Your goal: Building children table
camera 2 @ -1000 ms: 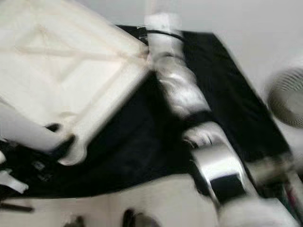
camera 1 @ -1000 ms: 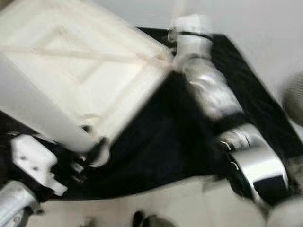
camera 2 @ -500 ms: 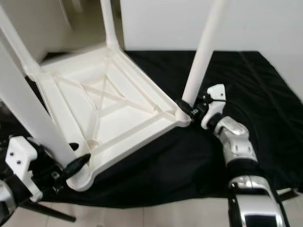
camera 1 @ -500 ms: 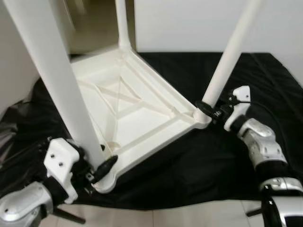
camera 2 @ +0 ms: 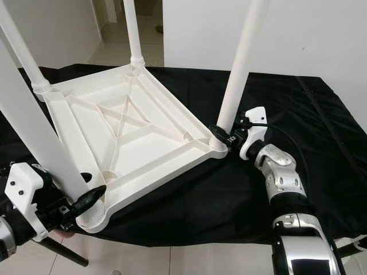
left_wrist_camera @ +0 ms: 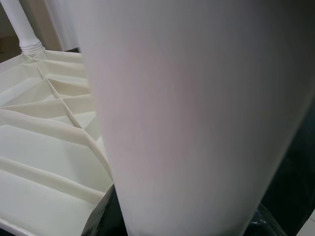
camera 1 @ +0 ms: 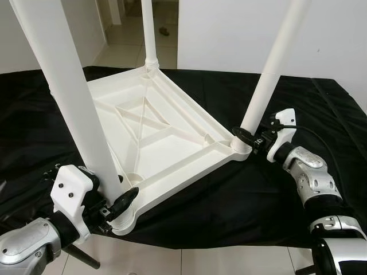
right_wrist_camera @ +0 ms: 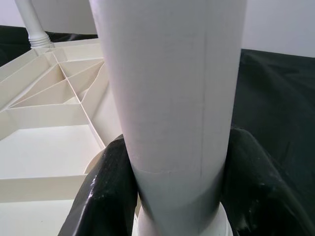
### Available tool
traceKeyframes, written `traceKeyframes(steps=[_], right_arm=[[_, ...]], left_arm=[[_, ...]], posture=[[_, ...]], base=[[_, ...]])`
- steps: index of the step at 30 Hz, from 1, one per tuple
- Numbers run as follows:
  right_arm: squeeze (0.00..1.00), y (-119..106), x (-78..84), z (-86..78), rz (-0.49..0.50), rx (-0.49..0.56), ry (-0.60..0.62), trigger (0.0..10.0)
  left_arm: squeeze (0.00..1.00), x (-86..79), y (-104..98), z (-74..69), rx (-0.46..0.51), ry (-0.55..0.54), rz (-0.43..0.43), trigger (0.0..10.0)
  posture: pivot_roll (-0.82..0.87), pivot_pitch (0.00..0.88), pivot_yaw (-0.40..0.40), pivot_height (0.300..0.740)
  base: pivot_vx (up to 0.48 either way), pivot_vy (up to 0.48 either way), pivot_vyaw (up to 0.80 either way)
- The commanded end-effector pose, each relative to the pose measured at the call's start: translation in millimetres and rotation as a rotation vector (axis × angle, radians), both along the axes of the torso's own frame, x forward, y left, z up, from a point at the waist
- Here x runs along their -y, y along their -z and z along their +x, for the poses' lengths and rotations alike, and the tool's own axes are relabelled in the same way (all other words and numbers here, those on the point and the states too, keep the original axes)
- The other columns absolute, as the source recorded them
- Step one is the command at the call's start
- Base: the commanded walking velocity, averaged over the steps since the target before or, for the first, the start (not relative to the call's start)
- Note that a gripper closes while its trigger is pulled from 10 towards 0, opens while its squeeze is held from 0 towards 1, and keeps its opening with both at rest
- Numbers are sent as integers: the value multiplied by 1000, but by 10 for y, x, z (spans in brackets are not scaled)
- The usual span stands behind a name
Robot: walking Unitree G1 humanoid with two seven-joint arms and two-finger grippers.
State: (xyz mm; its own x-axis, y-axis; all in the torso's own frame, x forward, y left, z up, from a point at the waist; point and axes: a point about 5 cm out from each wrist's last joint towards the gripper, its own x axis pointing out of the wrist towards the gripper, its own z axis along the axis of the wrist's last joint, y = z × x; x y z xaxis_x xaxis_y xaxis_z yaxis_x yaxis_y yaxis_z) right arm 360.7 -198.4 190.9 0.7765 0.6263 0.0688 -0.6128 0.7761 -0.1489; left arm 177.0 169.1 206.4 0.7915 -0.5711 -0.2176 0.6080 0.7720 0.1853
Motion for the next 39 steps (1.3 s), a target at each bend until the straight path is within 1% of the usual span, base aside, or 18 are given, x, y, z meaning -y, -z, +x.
traceKeyframes(steps=[1, 39], right_arm=[[0, -48, -550, -106, 7, 73, -403, 10000], [0, -48, -550, -106, 7, 73, -403, 10000]], left_arm=[[0, 158, 51, -4, -25, 56, -30, 10000], [0, 158, 51, -4, -25, 56, -30, 10000]], posture=[[233, 232, -174, 740], [233, 232, -174, 740]], base=[[0, 0, 0], [0, 0, 0]])
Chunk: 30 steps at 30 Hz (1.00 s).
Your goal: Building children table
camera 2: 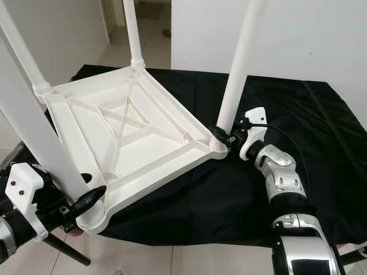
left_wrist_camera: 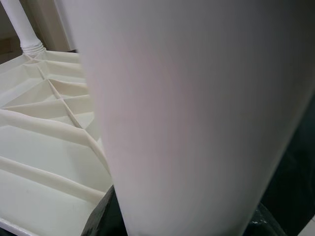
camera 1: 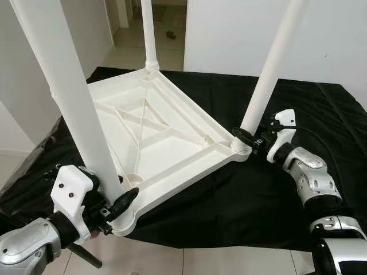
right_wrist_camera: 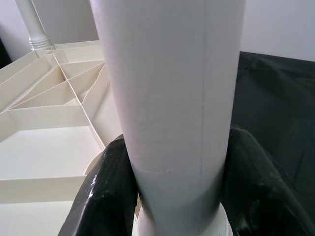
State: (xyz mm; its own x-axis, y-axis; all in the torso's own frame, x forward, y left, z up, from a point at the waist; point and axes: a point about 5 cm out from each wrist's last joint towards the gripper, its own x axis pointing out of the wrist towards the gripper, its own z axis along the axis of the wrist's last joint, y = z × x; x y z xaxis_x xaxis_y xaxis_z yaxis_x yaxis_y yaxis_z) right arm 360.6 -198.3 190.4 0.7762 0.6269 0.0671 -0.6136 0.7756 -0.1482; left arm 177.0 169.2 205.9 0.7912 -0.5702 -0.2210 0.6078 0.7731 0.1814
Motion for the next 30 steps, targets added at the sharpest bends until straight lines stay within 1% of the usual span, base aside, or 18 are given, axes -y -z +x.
traceKeyframes(steps=[1, 2, 3, 4, 5, 6, 12, 13, 15, 25, 28, 30], right_arm=[[0, -99, -582, -87, 4, 67, -376, 10000], [0, -105, -533, -97, 23, 68, -352, 10000], [0, -105, -533, -97, 23, 68, -352, 10000], [0, -107, -488, -108, 39, 70, -334, 10000], [0, -107, -488, -108, 39, 70, -334, 10000], [0, -108, -454, -115, 49, 73, -323, 10000], [0, -96, -425, -123, 55, 69, -320, 10000], [1000, -87, -422, -128, 59, 59, -327, 10000], [1000, -83, -422, -132, 63, 53, -332, 10000], [1000, -82, -430, -136, 71, 57, -331, 10000], [1000, -60, -428, -137, 62, 63, -295, 10000], [1000, -60, -428, -137, 62, 63, -295, 10000]], left_arm=[[0, 134, 46, 16, -21, 58, -16, 10000], [0, 92, 35, 69, -27, 79, 3, 10000], [0, 92, 35, 69, -27, 79, 3, 10000], [0, 63, 19, 109, -29, 93, 14, 10000], [0, 63, 19, 109, -29, 93, 14, 10000], [0, 48, 6, 135, -30, 105, 19, 10000], [12, 52, 0, 144, -36, 120, 11, 10000], [1000, 54, 3, 142, -43, 124, 2, 10000], [1000, 57, -2, 135, -48, 133, -13, 10000], [1000, 48, 5, 139, -57, 152, -8, 10000], [1000, 2, 49, 174, -57, 115, 26, 10000], [1000, 2, 49, 174, -57, 115, 26, 10000]], posture=[[237, 0, 0, 740], [223, 0, 0, 740], [223, 0, 0, 740], [221, 0, 0, 740], [221, 0, 0, 740], [221, 0, 0, 740], [220, 0, 0, 740], [221, 0, 0, 740], [223, 0, 0, 740], [225, 0, 0, 740], [224, 0, 0, 740], [224, 0, 0, 740]], base=[[0, 0, 0], [0, 0, 0], [0, 0, 0], [0, 0, 0], [0, 0, 0], [0, 0, 0], [0, 0, 0], [0, 0, 0], [0, 0, 0], [0, 0, 0], [0, 0, 0], [0, 0, 0]])
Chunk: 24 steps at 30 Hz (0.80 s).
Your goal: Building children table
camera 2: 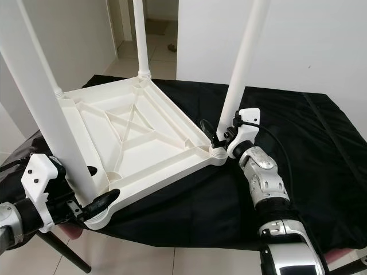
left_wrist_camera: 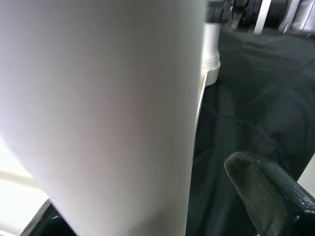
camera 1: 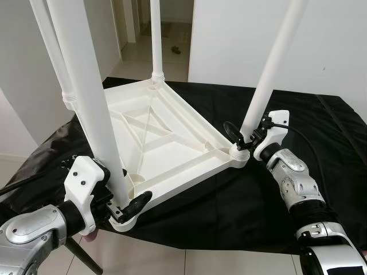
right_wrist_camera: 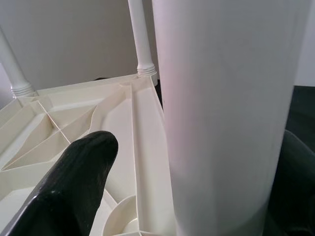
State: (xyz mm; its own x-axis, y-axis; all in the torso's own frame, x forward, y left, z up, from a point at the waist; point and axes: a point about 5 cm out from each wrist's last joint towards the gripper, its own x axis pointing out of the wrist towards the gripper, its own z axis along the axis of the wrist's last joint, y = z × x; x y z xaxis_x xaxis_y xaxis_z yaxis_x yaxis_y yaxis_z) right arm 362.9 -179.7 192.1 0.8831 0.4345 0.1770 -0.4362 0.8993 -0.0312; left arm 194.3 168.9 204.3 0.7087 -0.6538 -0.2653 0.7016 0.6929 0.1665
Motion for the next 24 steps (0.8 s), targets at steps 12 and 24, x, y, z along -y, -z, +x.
traceKeyframes(steps=[12, 24], right_arm=[[1000, -36, -238, -159, -105, 62, -468, 10000], [1000, -36, -238, -159, -105, 62, -468, 10000]], left_arm=[[1000, -20, 56, 13, -15, -21, 17, 10000], [1000, -20, 56, 13, -15, -21, 17, 10000]], posture=[[223, 186, -93, 740], [223, 186, -93, 740]], base=[[0, 0, 0], [0, 0, 0]])
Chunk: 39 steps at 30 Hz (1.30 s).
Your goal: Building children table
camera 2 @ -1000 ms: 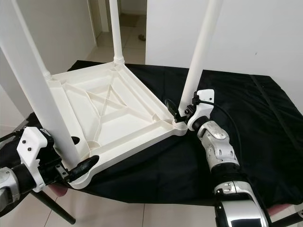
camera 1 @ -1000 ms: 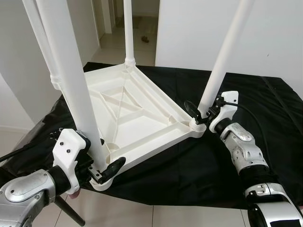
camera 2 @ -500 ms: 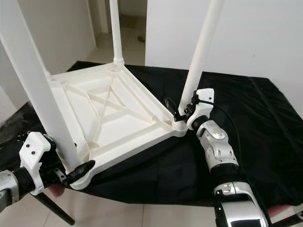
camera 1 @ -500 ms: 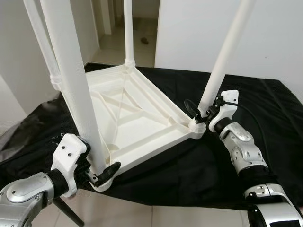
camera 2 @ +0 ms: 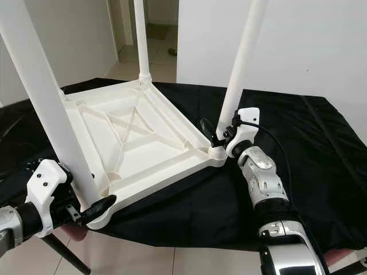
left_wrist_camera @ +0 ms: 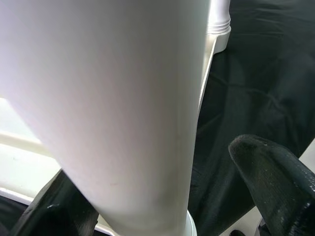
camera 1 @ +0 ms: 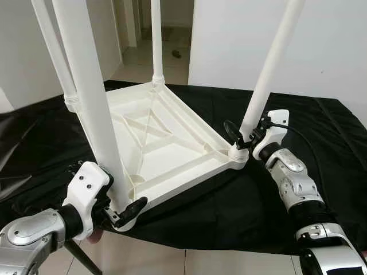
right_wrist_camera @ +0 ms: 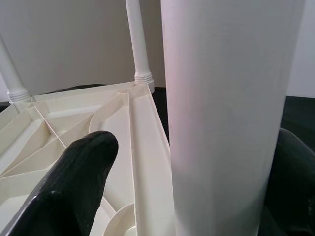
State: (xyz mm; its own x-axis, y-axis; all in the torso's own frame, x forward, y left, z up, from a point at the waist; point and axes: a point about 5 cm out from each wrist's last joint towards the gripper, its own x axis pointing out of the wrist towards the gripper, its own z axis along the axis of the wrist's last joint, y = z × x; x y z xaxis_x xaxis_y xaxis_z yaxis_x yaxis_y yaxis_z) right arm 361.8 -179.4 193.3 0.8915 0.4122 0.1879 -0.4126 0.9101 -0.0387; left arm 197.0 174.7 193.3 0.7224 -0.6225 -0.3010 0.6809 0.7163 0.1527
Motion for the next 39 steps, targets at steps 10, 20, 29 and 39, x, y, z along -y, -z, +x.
traceKeyframes(steps=[10, 20, 29, 39], right_arm=[[1000, -23, -235, -148, -108, 48, -493, 10000], [1000, -23, -235, -148, -108, 48, -493, 10000], [1000, -23, -235, -148, -108, 48, -493, 10000], [298, -6, -229, -155, -101, 43, -469, 10000]], left_arm=[[1000, 38, -55, -14, 20, 16, 2, 10000], [1000, 38, -55, -14, 20, 16, 2, 10000], [1000, 38, -55, -14, 20, 16, 2, 10000], [0, -6, -9, 13, 17, -27, 10, 10000]], posture=[[223, 186, -93, 740], [223, 186, -93, 740], [223, 186, -93, 740], [221, 0, 0, 740]], base=[[0, 0, 0], [0, 0, 0], [0, 0, 0], [0, 0, 0]])
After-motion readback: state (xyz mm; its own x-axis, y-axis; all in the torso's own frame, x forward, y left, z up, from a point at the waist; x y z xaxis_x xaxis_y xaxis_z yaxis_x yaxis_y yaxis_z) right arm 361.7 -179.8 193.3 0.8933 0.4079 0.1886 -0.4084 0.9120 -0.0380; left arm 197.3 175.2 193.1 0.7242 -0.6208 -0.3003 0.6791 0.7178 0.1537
